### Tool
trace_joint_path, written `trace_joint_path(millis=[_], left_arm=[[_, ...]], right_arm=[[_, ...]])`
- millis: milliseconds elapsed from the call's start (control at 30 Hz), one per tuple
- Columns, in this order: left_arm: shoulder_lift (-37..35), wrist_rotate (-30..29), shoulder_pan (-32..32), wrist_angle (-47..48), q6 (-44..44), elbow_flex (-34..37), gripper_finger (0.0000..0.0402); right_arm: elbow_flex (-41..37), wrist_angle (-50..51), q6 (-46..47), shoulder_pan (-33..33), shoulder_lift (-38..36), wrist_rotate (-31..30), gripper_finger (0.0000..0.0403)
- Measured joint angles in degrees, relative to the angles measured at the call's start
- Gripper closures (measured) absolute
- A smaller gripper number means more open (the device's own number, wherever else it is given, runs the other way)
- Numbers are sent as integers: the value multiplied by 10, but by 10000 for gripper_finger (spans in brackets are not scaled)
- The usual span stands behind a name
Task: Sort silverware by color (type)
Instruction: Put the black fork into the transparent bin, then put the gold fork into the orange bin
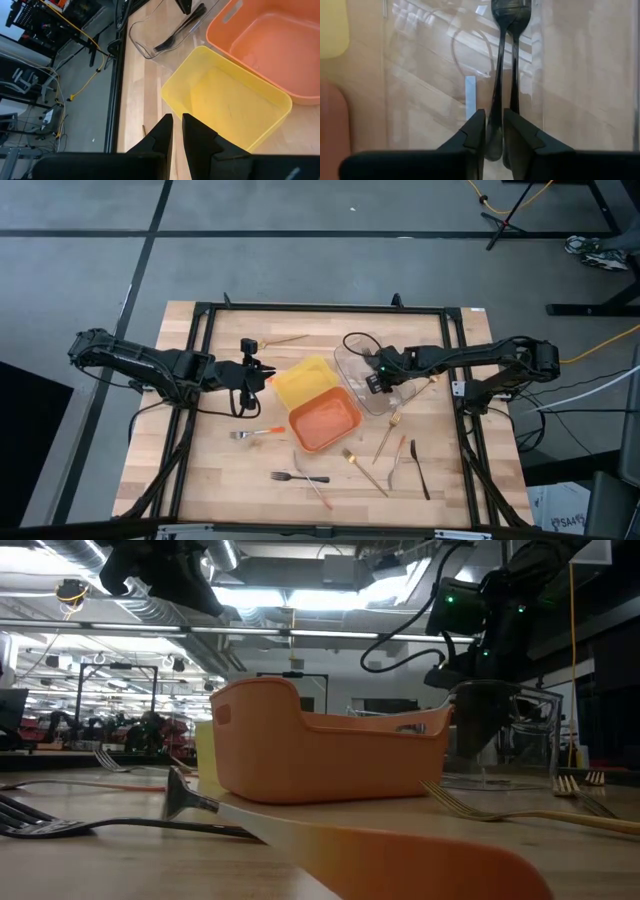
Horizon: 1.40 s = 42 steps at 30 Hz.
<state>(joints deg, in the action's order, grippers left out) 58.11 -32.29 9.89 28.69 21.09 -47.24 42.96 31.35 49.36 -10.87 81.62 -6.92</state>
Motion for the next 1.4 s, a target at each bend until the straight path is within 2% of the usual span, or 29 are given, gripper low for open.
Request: trace_joint_path(millis=[233,433,633,867,967,1133,1233,1400], left_arm=[[0,0,0,0,0,0,366],[0,0,0,0,-1,0,366],[0,0,0,0,-1,0,366],[0,0,0,0,-1,0,366],[0,0,0,0,-2,0,366],[0,0,0,0,-2,0,366],[0,0,0,0,-2,0,366],[0,0,0,-1,-1,0,366]], right_arm=[[11,3,14,0,0,19,344],[81,40,-20,0,0,30,345],[203,185,-100,0,0,14,345],[360,412,-208,0,0,-74,345],[406,484,-264,0,-2,-85,345],[403,501,-329,0,-39,-42,345],[373,499,-339,0,-70,-15,345],[301,501,-349,0,-124,-14,345]])
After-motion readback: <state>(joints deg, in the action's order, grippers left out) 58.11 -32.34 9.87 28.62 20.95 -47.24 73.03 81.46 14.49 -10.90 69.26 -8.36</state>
